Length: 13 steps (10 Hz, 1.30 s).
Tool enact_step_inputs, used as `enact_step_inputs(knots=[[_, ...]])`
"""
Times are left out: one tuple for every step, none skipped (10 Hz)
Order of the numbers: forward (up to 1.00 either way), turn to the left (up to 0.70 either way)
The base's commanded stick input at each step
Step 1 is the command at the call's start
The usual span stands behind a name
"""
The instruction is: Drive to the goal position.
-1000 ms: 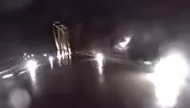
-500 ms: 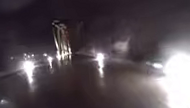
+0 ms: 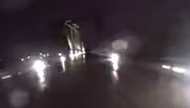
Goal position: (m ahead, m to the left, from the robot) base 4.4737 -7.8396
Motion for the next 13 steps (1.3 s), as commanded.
enact_step_inputs(knots=[[1.00,0.00],[1.00,0.00],[1.00,0.00],[1.00,0.00],[1.00,0.00],[1.00,0.00],[1.00,0.00],[1.00,0.00],[1.00,0.00],[1.00,0.00],[1.00,0.00],[1.00,0.00],[1.00,0.00]])
